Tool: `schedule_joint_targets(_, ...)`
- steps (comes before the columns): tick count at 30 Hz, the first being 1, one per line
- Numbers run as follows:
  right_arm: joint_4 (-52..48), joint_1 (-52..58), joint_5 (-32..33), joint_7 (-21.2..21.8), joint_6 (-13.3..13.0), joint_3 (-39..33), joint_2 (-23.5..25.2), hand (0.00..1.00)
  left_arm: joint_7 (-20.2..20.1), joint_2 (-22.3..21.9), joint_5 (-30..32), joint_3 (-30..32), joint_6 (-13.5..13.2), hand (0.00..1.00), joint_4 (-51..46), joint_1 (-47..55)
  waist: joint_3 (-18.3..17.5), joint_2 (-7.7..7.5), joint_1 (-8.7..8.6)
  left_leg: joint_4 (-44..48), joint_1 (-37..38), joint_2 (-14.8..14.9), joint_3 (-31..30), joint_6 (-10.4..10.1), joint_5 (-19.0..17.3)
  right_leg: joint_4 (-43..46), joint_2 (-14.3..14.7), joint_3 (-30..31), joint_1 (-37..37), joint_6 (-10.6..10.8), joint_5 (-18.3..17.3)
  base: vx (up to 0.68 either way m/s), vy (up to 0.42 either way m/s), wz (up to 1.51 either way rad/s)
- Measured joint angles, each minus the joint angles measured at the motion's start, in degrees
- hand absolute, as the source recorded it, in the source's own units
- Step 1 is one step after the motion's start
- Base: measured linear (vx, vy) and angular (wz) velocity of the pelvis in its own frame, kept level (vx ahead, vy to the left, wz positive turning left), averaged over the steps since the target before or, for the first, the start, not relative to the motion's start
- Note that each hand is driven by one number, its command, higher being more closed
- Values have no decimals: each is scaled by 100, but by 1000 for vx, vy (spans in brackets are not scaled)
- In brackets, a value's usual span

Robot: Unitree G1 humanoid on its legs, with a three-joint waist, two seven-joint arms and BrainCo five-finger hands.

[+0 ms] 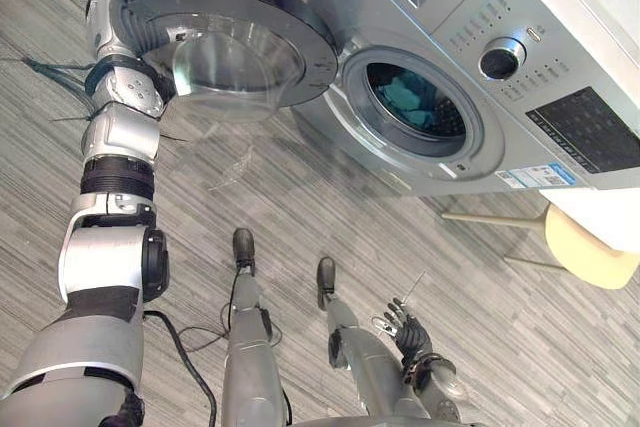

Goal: Pick up the laundry basket with both hands and put the clothes into the washing machine.

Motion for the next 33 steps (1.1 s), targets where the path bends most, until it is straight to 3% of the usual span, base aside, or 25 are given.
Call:
schedule_joint_targets(5, 481, -150, -56, 91, 121, -13, -31, 0, 101, -150, -12, 31, -100, 0, -74, 494, -4, 14, 61, -4, 220, 72, 43, -7, -6, 33, 66, 8, 177, -19, 12, 36, 51, -1)
schedule_joint_targets(7, 609, -287, -85, 90, 142, -32, -29, 0, 100, -213, -174, -73, -97, 0, -246, 895, -7, 23, 69, -6, 408, 39, 76, -266, -214, 83, 23, 14, 309, -21, 10, 28, 114, 9)
schedule_joint_targets(8, 612, -321, -132, 93, 139, -108, -7, 0, 101, -302, -212, -194, -105, 0, -326, 1112, -25, -1, 44, 91, 481, -123, 166, -365, -315, 63, -127, 13, 369, -27, -18, 26, 132, 25)
schedule_joint_targets(9, 608, -347, -199, 91, 131, -323, -7, 0, 104, -448, -217, -373, -131, 0, -431, 1471, -38, 18, 110, 623, 541, -249, 314, -303, -328, 117, -265, 55, 451, 21, -125, 58, 118, 9)
schedule_joint_targets(10, 591, -353, -249, 84, 127, -439, -60, 0, 105, -578, -222, -559, -193, 0, -554, 1990, -114, 150, 172, 328, 940, -371, 345, -152, -267, 215, -332, 150, 572, 99, -204, 57, 115, -1)
schedule_joint_targets(13, 829, -328, -276, 76, 117, -656, -111, 0, 64, -908, -336, -1496, -365, 0, -831, 3066, -483, 458, 147, 17, 1338, -712, 329, -139, -273, 529, -621, 110, 680, 211, -500, 7, 136, 20)
schedule_joint_targets(14, 882, -328, -276, 74, 118, -675, -108, 0, 35, -959, -380, -1697, -410, 0, -916, 3272, -577, 475, 128, 1, 1358, -788, 288, -180, -367, 562, -713, 112, 684, 257, -538, -7, 167, 41)
schedule_joint_targets(15, 1034, -342, -276, 73, 110, -729, -14, 0, -57, -1089, -489, -2033, -506, 0, -1025, 3565, -720, 394, 10, 288, 1317, -1089, 200, -53, -438, 535, -1035, 120, 701, 281, -575, 74, 160, 22)
schedule_joint_targets(16, 1102, -378, -278, 73, 94, -795, -62, 0, -175, -1294, -589, -2340, -505, 0, -1020, 3757, -763, 468, 0, 511, 1546, -1207, 75, 168, -720, 503, -1128, 193, 820, 395, -588, 90, 168, 12)
schedule_joint_targets(17, 1187, -438, -278, 66, 108, -795, -60, 0, -236, -1361, -643, -2508, -520, 0, -1035, 3827, -779, 486, -61, 280, 1697, -1306, 103, 327, -654, 498, -1158, 220, 873, 450, -565, 81, 118, -4)
schedule_joint_targets(20, 1366, -519, -276, -44, 124, -856, 38, 0, -595, -1761, -1225, -3778, -571, 0, -1418, 3988, -865, 512, -353, 8, 1913, -1698, 225, 326, -656, 569, -1526, 343, 977, 622, -625, 3, 192, 26)
schedule_joint_targets(23, 1384, -586, -276, -140, 115, -916, 161, 0, -881, -2226, -1611, -4769, -587, 0, -1428, 3828, -1002, 479, -644, 29, 2012, -1942, 366, 331, -659, 670, -1689, 700, 979, 687, -673, 31, 180, -4)
schedule_joint_targets(27, 1385, -517, -358, -291, 114, -916, 239, 0, -1011, -2935, -1765, -5394, -772, 0, -1879, 3420, -1212, 508, -805, -7, 2319, -1948, 1178, 573, -827, 728, -1566, 1292, 970, 663, -653, 12, 93, -97)
schedule_joint_targets(31, 1238, -190, -572, -403, 114, -1139, 207, 0, -754, -3375, -2096, -5076, -1135, 0, -1939, 2570, -1627, 908, -815, -10, 2556, -1485, 1982, 723, -947, 1113, -709, 1379, 999, 623, -658, -27, -25, -116)
schedule_joint_targets(33, 1088, -12, -701, -442, 112, -1248, 208, 0, -568, -3410, -2210, -4697, -1172, 0, -1936, 2479, -1728, 918, -829, -9, 2592, -1397, 2228, 708, -956, 899, -611, 1472, 1107, 393, -687, -49, -94, -88)
